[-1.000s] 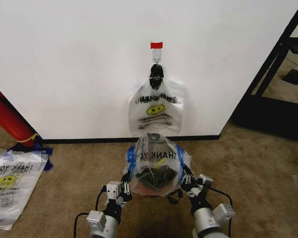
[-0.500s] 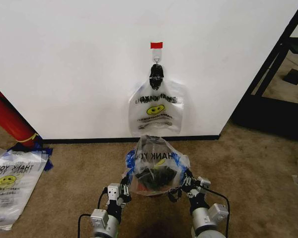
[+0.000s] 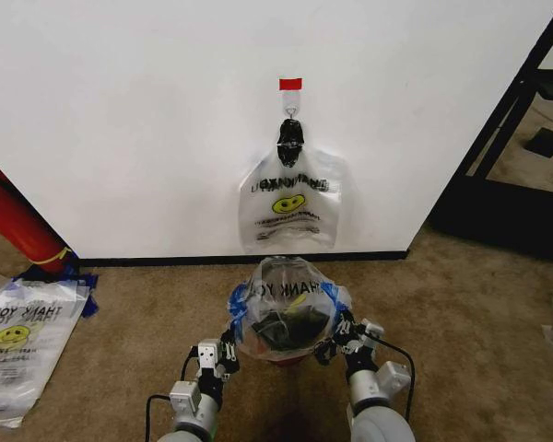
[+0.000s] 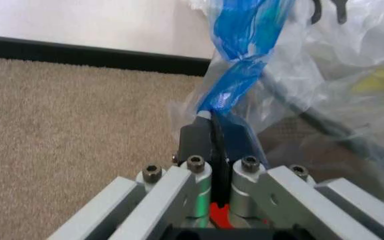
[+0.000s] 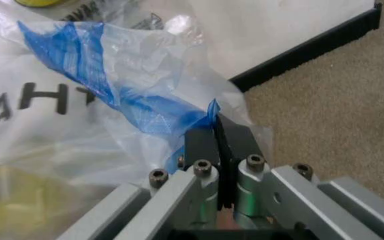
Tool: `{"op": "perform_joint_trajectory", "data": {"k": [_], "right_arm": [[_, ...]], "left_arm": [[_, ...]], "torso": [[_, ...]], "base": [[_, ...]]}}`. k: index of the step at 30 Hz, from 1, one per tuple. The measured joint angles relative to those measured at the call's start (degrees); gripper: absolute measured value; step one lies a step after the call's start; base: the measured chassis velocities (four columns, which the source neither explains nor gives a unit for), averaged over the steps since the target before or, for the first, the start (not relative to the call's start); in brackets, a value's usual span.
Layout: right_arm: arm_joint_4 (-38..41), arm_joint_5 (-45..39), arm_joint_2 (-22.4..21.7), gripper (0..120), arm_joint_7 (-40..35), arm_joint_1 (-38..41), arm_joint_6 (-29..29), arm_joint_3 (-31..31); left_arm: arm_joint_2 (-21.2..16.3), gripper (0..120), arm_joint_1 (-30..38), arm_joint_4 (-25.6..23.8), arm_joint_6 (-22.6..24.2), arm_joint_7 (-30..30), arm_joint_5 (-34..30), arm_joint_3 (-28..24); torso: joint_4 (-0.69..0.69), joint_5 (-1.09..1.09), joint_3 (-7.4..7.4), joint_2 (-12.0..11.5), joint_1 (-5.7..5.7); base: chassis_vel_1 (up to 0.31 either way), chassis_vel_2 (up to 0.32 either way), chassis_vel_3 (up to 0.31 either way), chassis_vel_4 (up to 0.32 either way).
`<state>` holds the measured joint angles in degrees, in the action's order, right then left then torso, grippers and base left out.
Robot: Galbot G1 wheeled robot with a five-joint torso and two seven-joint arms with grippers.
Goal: Pick up the garbage bag from the wall and place it over the trash bin.
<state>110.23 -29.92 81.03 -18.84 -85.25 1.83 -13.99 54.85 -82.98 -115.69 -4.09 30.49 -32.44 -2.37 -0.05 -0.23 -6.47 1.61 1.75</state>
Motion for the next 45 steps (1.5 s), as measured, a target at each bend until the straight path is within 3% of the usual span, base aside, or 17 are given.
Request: {"op": "perform_joint_trajectory", "data": {"k": [21, 35, 45], "right_arm": [[-5.2, -0.8, -1.2, 0, -1.3, 3.4, -1.3, -0.6], [-11.6, -3.7, -3.2, 0, -3.0, 11.3, -3.7, 0.5], [-11.3, -5.0, -3.9, 0, -2.8, 12.3, -3.7, 0.9]], "left_arm": [[-3.2, 0, -0.8, 0.8, 1.4, 0.0, 0.9, -1.7], [-2.3, 0, 1.2, 2.9, 2.7, 0.0, 0.5, -2.1], [-1.7, 0, 1.8, 2.7, 2.6, -1.4, -0.8, -1.8]], "torso": [[0.00, 0.01, 0.00, 0.0, 0.00], [0.01, 0.00, 0.00, 0.0, 0.00], [0.00, 0.00, 0.00, 0.0, 0.00]], "base": [[0.000, 0.000, 0.000, 0.000], [0.000, 0.000, 0.000, 0.000], [0.000, 0.000, 0.000, 0.000]]}}
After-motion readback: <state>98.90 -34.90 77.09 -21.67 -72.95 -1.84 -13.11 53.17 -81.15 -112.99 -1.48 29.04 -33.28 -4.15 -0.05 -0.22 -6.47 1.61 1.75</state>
